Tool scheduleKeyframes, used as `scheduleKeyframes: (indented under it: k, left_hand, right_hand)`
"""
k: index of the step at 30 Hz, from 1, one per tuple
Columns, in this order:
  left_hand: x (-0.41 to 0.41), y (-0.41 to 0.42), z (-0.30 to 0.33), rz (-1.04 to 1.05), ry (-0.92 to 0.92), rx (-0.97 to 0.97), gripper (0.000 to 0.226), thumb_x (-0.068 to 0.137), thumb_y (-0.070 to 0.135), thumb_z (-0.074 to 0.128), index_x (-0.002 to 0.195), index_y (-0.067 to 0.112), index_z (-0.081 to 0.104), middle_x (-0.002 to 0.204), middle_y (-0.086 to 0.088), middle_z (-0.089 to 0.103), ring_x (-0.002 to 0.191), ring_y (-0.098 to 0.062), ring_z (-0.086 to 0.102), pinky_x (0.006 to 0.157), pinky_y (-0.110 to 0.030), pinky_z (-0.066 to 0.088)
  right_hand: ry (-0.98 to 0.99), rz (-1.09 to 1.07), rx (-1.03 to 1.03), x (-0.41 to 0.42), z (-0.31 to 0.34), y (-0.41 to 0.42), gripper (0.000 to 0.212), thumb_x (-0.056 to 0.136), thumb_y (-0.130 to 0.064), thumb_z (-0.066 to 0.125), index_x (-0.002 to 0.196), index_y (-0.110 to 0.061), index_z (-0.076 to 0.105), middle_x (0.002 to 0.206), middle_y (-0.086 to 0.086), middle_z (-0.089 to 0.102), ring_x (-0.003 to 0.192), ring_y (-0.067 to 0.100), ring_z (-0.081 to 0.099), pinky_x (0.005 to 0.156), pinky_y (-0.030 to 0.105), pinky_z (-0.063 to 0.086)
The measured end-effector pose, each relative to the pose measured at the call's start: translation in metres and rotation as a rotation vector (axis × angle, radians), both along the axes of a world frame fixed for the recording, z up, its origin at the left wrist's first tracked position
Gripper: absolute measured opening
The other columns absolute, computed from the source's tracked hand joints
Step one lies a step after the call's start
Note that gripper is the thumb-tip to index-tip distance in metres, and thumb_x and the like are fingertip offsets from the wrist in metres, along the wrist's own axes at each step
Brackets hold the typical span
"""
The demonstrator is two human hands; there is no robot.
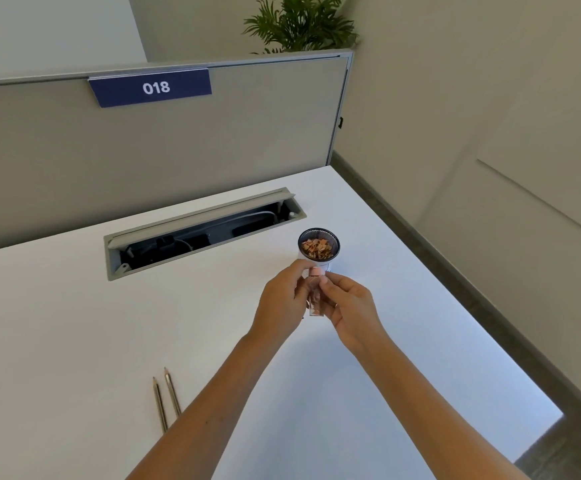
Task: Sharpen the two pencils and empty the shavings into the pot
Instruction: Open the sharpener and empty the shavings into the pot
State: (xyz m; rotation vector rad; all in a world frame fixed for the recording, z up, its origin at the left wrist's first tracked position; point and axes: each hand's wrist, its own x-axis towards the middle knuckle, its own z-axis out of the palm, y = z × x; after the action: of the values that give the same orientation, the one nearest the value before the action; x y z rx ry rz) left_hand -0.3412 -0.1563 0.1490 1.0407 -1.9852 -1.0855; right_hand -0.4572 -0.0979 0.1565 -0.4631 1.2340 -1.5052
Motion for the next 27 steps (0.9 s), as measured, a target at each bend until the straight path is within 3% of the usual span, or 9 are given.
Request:
scheduleKeyframes:
  k: [5, 8, 11, 14, 17, 21, 27]
  left_hand:
    - [-0.028, -0.037, -0.007, -0.045, -0.022, 0.014, 0.024, 0.098, 0.032, 0.054, 0.117, 0.023, 0.065, 0.093, 0.011, 0.056, 0.085, -0.016, 0.062, 0.060, -0.022, 0.050]
    - [-0.038, -0.059, 0.001, -0.181, -0.028, 0.105, 0.033, 0.099, 0.031, 0.051, 0.130, 0.027, 0.060, 0.097, 0.016, 0.050, 0.089, -0.008, 0.058, 0.053, -0.015, 0.050]
    - [-0.041, -0.081, 0.011, -0.263, -0.097, 0.063, 0.029, 0.097, 0.033, 0.053, 0.121, 0.022, 0.064, 0.098, 0.009, 0.054, 0.091, -0.008, 0.057, 0.062, -0.017, 0.047]
    - [-0.043, -0.099, 0.016, -0.316, -0.151, 0.039, 0.020, 0.094, 0.032, 0.059, 0.110, 0.022, 0.067, 0.093, 0.011, 0.058, 0.083, -0.006, 0.059, 0.064, -0.020, 0.050]
    - [-0.046, -0.110, 0.020, -0.337, -0.206, 0.008, 0.019, 0.097, 0.034, 0.055, 0.108, 0.023, 0.065, 0.085, 0.018, 0.059, 0.073, 0.000, 0.059, 0.063, -0.022, 0.054]
    - [-0.053, -0.118, 0.021, -0.274, -0.209, -0.146, 0.020, 0.100, 0.029, 0.050, 0.110, 0.018, 0.063, 0.082, 0.022, 0.054, 0.071, 0.004, 0.056, 0.064, -0.020, 0.048]
    - [-0.054, -0.124, 0.011, -0.245, -0.165, -0.155, 0.016, 0.099, 0.024, 0.053, 0.108, 0.016, 0.063, 0.084, 0.026, 0.054, 0.069, 0.005, 0.056, 0.063, -0.017, 0.047]
  right_hand:
    - [-0.025, -0.024, 0.078, -0.027, -0.003, -0.023, 0.017, 0.091, -0.015, 0.060, 0.099, -0.005, 0.071, 0.093, 0.013, 0.071, 0.085, 0.021, 0.069, 0.081, 0.032, 0.056]
    - [-0.045, 0.022, 0.043, -0.041, -0.001, -0.039, 0.016, 0.091, -0.016, 0.060, 0.095, -0.005, 0.072, 0.086, 0.009, 0.071, 0.078, 0.018, 0.069, 0.078, 0.029, 0.054]
    - [0.014, 0.146, 0.041, -0.058, -0.001, -0.051, 0.020, 0.091, -0.021, 0.060, 0.097, -0.006, 0.072, 0.084, 0.007, 0.071, 0.079, 0.015, 0.067, 0.080, 0.026, 0.054]
    - [0.106, 0.300, 0.069, -0.074, 0.003, -0.063, 0.022, 0.092, -0.026, 0.058, 0.089, -0.010, 0.072, 0.071, -0.001, 0.069, 0.064, 0.011, 0.058, 0.065, 0.020, 0.053]
    - [0.206, 0.393, 0.089, -0.086, 0.010, -0.078, 0.023, 0.094, -0.030, 0.055, 0.085, -0.014, 0.068, 0.058, -0.007, 0.058, 0.055, 0.009, 0.045, 0.053, 0.017, 0.041]
    - [0.260, 0.459, 0.057, -0.095, 0.013, -0.097, 0.027, 0.096, -0.033, 0.049, 0.092, -0.014, 0.068, 0.059, -0.006, 0.057, 0.058, 0.012, 0.039, 0.053, 0.018, 0.036]
    - [0.269, 0.494, 0.050, -0.103, 0.005, -0.104, 0.028, 0.097, -0.031, 0.047, 0.094, -0.014, 0.068, 0.060, -0.007, 0.058, 0.056, 0.008, 0.045, 0.059, 0.022, 0.035]
